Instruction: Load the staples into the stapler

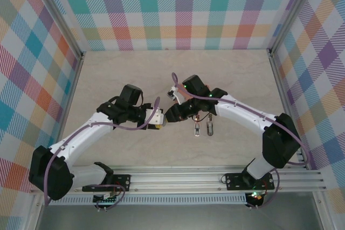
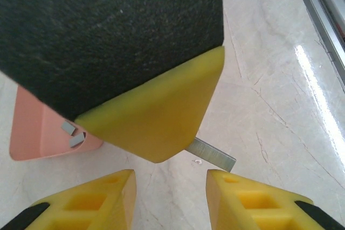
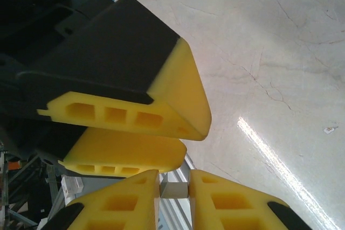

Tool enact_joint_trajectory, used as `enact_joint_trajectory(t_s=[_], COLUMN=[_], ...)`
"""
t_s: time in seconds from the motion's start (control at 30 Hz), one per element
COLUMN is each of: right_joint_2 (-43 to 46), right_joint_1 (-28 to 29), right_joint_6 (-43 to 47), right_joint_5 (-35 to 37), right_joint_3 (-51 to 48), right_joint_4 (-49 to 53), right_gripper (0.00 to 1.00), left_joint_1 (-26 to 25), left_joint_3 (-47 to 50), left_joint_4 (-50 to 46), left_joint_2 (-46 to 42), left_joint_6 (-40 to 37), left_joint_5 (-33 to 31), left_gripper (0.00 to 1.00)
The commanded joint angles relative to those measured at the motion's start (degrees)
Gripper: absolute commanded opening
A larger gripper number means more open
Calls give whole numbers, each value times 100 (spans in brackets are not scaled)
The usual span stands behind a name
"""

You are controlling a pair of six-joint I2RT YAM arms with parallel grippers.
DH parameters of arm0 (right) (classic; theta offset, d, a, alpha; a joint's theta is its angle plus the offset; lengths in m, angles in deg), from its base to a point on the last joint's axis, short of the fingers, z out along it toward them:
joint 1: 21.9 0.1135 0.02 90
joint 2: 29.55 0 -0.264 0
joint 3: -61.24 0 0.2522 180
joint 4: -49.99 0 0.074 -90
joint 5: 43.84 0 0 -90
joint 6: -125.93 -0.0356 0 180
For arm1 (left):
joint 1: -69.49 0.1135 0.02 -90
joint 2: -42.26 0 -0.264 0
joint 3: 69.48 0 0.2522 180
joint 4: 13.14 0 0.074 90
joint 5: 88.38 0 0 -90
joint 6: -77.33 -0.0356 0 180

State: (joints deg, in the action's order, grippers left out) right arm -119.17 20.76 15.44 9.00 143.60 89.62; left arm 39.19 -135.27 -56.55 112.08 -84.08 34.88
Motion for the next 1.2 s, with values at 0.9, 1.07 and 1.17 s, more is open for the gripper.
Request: enact_joint_trajectory(t_s=[0.9,1.07,1.17], right_joint_2=[-660,-1167,-1446], right_joint_1=[301,439,481], right_joint_6=[68,54,51], right_joint_5=[1364,1468,1578], right_joint_3=[558,901,1016], right_joint_4=[2945,3188,3280], right_gripper=[19,18,18], left_joint_1=[-54,-54,-54], left_joint_3=[1468,1527,1547], left_joint_4=[878,935,943], left_joint_2=[-1720,-1740,-1738], left_joint_6=[3806,3875,3880], left_joint_5=[-2820,-2793,-2749], left_gripper=[46,46,46])
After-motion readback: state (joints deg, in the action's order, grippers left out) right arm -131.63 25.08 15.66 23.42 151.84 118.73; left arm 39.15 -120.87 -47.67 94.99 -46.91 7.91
